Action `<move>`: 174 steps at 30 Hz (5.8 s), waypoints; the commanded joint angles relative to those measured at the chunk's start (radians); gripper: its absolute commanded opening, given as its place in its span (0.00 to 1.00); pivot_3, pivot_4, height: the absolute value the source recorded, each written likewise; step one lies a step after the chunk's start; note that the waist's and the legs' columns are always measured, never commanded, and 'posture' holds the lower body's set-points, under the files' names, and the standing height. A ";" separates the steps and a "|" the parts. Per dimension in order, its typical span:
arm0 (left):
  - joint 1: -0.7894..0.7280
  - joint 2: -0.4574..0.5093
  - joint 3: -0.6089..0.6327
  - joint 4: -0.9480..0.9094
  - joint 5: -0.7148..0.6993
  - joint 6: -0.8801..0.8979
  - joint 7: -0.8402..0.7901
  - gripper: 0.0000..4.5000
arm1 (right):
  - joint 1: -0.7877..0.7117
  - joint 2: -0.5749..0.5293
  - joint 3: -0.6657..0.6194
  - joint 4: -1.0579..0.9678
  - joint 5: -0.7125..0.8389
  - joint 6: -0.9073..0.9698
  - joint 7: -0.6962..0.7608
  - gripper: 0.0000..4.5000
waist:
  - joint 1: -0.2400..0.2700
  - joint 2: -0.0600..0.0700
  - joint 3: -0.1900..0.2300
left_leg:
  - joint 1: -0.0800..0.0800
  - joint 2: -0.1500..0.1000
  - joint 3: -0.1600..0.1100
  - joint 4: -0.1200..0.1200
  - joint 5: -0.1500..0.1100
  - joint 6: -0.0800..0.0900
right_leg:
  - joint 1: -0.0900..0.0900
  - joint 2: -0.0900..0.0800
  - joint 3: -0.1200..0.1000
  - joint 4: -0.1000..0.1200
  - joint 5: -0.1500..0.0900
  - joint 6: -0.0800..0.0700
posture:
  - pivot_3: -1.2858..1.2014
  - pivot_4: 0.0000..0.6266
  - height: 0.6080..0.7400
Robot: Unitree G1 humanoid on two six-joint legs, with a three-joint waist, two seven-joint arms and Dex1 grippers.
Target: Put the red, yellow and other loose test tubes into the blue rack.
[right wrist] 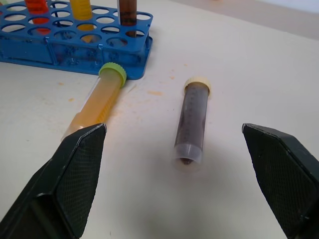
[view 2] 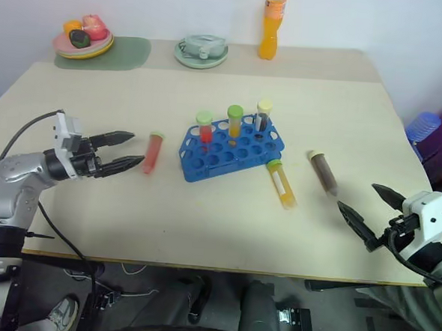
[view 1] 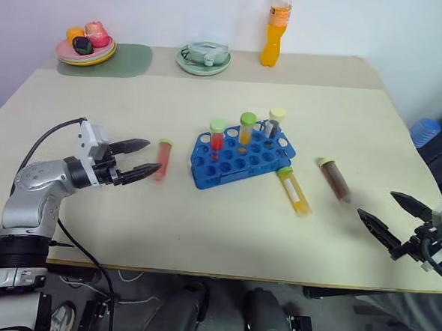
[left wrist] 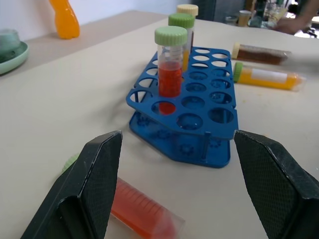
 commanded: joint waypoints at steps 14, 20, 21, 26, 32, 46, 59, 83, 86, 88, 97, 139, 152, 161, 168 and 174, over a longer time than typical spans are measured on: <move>-0.001 0.006 -0.001 -0.067 -0.031 0.039 -0.028 0.81 | -0.151 -0.042 0.006 -0.098 0.067 0.180 -0.161 1.00 | 0.001 0.001 0.000 | 0.000 0.000 0.001 0.000 0.000 0.000 | 0.000 0.000 0.001 -0.001 0.000 -0.001 | 0.52 0.24 1.00; -0.019 -0.019 -0.048 -0.093 -0.015 0.039 -0.032 0.81 | -0.371 -0.300 0.175 -0.190 -0.027 0.654 -0.401 1.00 | 0.000 0.004 0.002 | -0.002 0.000 0.004 0.000 0.000 0.001 | -0.003 -0.001 0.003 0.000 -0.001 -0.002 | 0.52 0.24 1.00; -0.028 -0.022 -0.055 -0.091 -0.014 0.039 -0.032 0.81 | -0.428 -0.316 0.202 -0.171 -0.003 0.699 -0.396 1.00 | 0.001 0.004 0.002 | -0.002 0.000 0.004 0.000 0.000 0.001 | -0.004 -0.001 0.003 0.000 -0.001 -0.002 | 0.52 0.24 1.00; -0.074 -0.039 -0.093 -0.080 -0.008 0.032 -0.057 0.81 | -0.808 -0.326 0.374 0.077 0.104 1.023 -0.329 1.00 | -0.002 0.003 0.003 | -0.003 0.003 0.006 0.000 -0.001 0.003 | -0.003 0.000 0.003 -0.003 0.000 -0.001 | 0.52 0.24 1.00; -0.090 -0.052 -0.110 -0.104 -0.011 0.044 -0.057 0.81 | -1.113 -0.274 0.540 0.323 0.077 1.227 -0.302 1.00 | -0.001 0.003 0.003 | -0.006 0.003 0.010 0.000 -0.003 0.005 | -0.007 -0.001 0.003 -0.003 0.001 0.000 | 0.52 0.24 1.00; -0.029 -0.057 -0.099 -0.176 -0.020 0.059 -0.028 0.81 | -1.381 -0.220 0.921 0.777 -0.148 1.059 -0.134 1.00 | -0.004 0.003 0.003 | -0.016 0.003 0.018 0.005 0.000 0.001 | -0.017 -0.004 0.003 0.000 0.004 0.003 | 0.52 0.24 1.00; 0.074 -0.048 -0.052 -0.255 -0.044 0.090 0.020 0.83 | -1.410 -0.133 1.062 1.020 -0.395 0.827 0.047 0.26 | -0.027 0.002 0.003 | -0.015 0.004 0.019 0.006 0.001 -0.001 | -0.017 -0.002 0.003 0.001 0.006 0.002 | 0.52 0.24 1.00; 0.068 -0.092 -0.061 -0.207 -0.031 0.043 0.052 0.83 | -0.833 0.150 0.489 0.050 -0.099 0.275 0.040 0.18 | -0.024 0.003 0.002 | -0.011 0.017 0.024 0.005 0.000 -0.001 | -0.018 0.008 0.006 0.000 0.015 -0.004 | 0.52 0.24 1.00; 0.066 -0.100 -0.069 -0.203 -0.027 0.038 0.058 0.83 | -0.815 0.289 0.513 0.113 -0.232 0.054 -0.130 0.18 | -0.023 0.003 0.002 | -0.011 0.017 0.024 0.005 0.004 -0.007 | -0.018 0.008 0.006 0.001 0.015 -0.004 | 0.52 0.24 1.00; 0.060 -0.104 -0.069 -0.195 -0.028 0.037 0.059 0.83 | -0.819 0.353 0.520 0.171 -0.293 -0.068 -0.209 0.18 | -0.024 0.003 0.002 | -0.011 0.017 0.025 0.004 0.004 -0.008 | -0.018 0.008 0.006 0.001 0.015 -0.004 | 0.52 0.24 1.00; 0.005 -0.142 -0.065 -0.140 -0.031 0.022 0.076 0.83 | -0.845 0.503 0.539 0.531 -0.457 -0.505 -0.425 0.18 | -0.029 0.003 0.002 | -0.006 0.017 0.025 0.002 0.005 -0.010 | -0.017 0.009 0.006 0.002 0.015 -0.004 | 0.52 0.24 1.00; 0.006 -0.150 -0.066 -0.215 -0.038 0.065 0.133 0.83 | -0.836 0.562 0.559 0.747 -0.446 -0.664 -0.468 0.18 | -0.029 0.004 0.002 | -0.001 0.017 0.026 -0.001 0.006 -0.011 | -0.016 0.014 0.011 0.004 0.015 -0.004 | 0.52 0.24 1.00; 0.006 -0.159 -0.069 -0.200 -0.035 0.052 0.119 0.83 | -0.834 0.564 0.569 0.750 -0.450 -0.666 -0.475 0.18 | -0.028 0.004 0.002 | 0.000 0.017 0.026 -0.001 0.006 -0.011 | -0.016 0.013 0.011 0.004 0.015 -0.004 | 0.52 0.24 1.00; 0.007 -0.161 -0.065 -0.200 -0.034 0.050 0.117 0.83 | -0.882 0.587 0.576 0.837 -0.436 -0.697 -0.453 0.18 | -0.031 0.004 0.002 | 0.000 0.017 0.026 -0.002 0.006 -0.011 | -0.015 0.014 0.011 0.004 0.015 -0.004 | 0.52 0.24 1.00; 0.016 -0.157 -0.060 -0.226 -0.041 0.064 0.130 0.83 | -0.895 0.594 0.561 0.866 -0.400 -0.711 -0.426 0.18 | -0.035 0.004 0.002 | 0.000 0.017 0.026 -0.004 0.007 -0.012 | -0.016 0.014 0.013 0.004 0.015 -0.004 | 0.52 0.24 1.00; 0.019 -0.158 -0.062 -0.235 -0.044 0.071 0.139 0.83 | -0.889 0.579 0.567 0.845 -0.437 -0.730 -0.442 0.72 | -0.034 0.004 0.002 | 0.000 0.017 0.027 -0.004 0.007 -0.012 | -0.016 0.014 0.014 0.005 0.015 -0.004 | 0.52 0.24 1.00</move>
